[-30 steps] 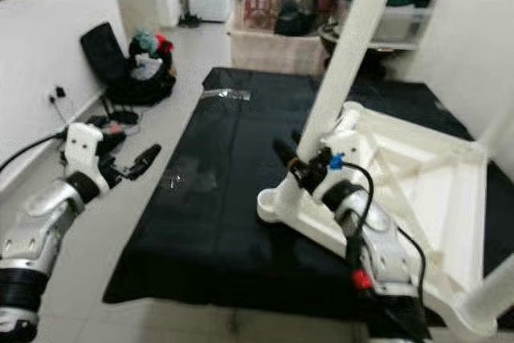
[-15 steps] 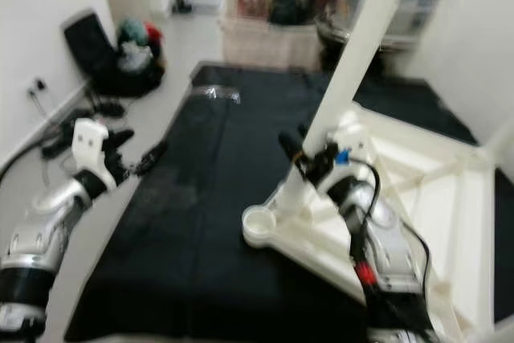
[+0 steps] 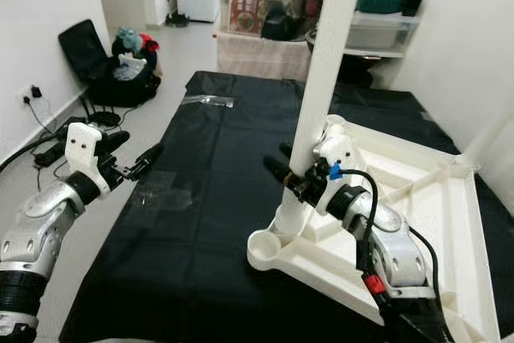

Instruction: Building children table

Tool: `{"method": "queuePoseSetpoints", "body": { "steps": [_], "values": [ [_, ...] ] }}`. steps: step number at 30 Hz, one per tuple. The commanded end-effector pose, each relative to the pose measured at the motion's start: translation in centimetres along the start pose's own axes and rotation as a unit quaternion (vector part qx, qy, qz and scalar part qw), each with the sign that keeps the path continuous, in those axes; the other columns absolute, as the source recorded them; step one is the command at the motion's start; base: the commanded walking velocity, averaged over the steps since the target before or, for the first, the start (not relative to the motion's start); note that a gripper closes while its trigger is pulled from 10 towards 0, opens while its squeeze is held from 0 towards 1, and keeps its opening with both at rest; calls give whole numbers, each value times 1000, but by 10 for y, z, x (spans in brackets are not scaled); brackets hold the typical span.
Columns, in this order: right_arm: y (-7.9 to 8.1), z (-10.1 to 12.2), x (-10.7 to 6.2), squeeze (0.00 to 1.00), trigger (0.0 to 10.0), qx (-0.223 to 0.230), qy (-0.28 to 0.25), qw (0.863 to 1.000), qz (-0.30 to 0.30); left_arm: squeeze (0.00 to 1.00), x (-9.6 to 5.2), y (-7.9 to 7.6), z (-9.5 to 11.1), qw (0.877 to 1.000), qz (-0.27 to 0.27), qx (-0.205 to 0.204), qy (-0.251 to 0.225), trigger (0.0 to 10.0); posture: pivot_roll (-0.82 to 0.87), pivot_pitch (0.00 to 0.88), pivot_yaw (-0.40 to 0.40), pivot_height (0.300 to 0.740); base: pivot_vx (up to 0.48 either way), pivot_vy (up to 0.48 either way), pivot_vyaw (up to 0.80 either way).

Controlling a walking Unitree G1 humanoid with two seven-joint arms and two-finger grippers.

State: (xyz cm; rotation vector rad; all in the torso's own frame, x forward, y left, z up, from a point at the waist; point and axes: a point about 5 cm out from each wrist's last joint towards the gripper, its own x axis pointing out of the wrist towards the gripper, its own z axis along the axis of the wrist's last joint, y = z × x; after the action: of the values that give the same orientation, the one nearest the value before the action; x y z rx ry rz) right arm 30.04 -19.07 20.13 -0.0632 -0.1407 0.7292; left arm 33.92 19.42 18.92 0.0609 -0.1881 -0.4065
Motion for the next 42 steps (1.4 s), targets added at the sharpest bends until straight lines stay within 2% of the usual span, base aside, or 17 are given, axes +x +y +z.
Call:
{"method": "queuePoseSetpoints", "body": {
  "steps": [1, 2, 5, 9, 11, 13, 18, 20, 22, 25, 33, 42],
  "values": [
    [3, 4, 6, 0, 0, 7, -17, 1000, 8, 0, -2, 0, -3, 1000, -3, -1, 7, 10000, 78, 0, -87, 740, 0, 0, 0],
    [3, 4, 6, 0, 0, 7, -17, 1000, 8, 0, -2, 0, -3, 1000, -3, -1, 7, 10000, 78, 0, -87, 740, 0, 0, 0],
    [-8, 19, 12, 0, 0, 8, -65, 997, -35, 0, -2, 1, -3, 1000, -2, -1, 7, 10000, 79, 0, -86, 740, 0, 0, 0],
    [-12, 36, 15, 0, 0, 25, -104, 993, -42, 0, -3, 1, -3, 1000, -2, 0, 8, 10000, 79, 0, -86, 740, 0, 0, 0],
    [-9, 37, 14, 0, 0, 29, -99, 994, -23, 0, -3, 1, -3, 1000, -3, -1, 9, 10000, 79, 0, -86, 740, 0, 0, 0],
    [0, 31, 10, 0, 0, 29, -70, 997, 20, 0, -3, 0, -4, 1000, -3, -1, 10, 10000, 79, 0, -86, 740, 0, 0, 0],
    [8, 22, 5, 0, 0, 33, -42, 997, 54, 0, -3, 0, -4, 1000, -4, -1, 11, 10000, 78, 0, -85, 740, 0, 0, 0],
    [16, 9, -6, 0, 0, 43, 0, 995, 93, 0, -4, 1, -4, 1000, -4, 0, 13, 10000, 74, 0, -82, 740, 0, 0, 0],
    [16, 9, -6, 0, 0, 43, 0, 995, 93, 0, -4, 1, -4, 1000, -4, 0, 13, 10000, 74, 0, -82, 740, 0, 0, 0],
    [17, 0, -13, 0, 0, 48, 28, 993, 107, 0, -3, 1, -5, 1000, -4, 0, 14, 10000, 75, 0, -82, 740, 0, 0, 0],
    [24, -3, -17, 0, 0, 63, 46, 988, 135, 0, -5, 2, -6, 1000, -3, 0, 16, 10000, 78, 0, -84, 740, 0, 0, 0],
    [35, -9, -10, 0, 0, 63, 34, 988, 137, 0, -3, 2, -6, 1000, -2, -1, 17, 10000, 75, 0, -78, 740, 0, 0, 0]
  ]
}}
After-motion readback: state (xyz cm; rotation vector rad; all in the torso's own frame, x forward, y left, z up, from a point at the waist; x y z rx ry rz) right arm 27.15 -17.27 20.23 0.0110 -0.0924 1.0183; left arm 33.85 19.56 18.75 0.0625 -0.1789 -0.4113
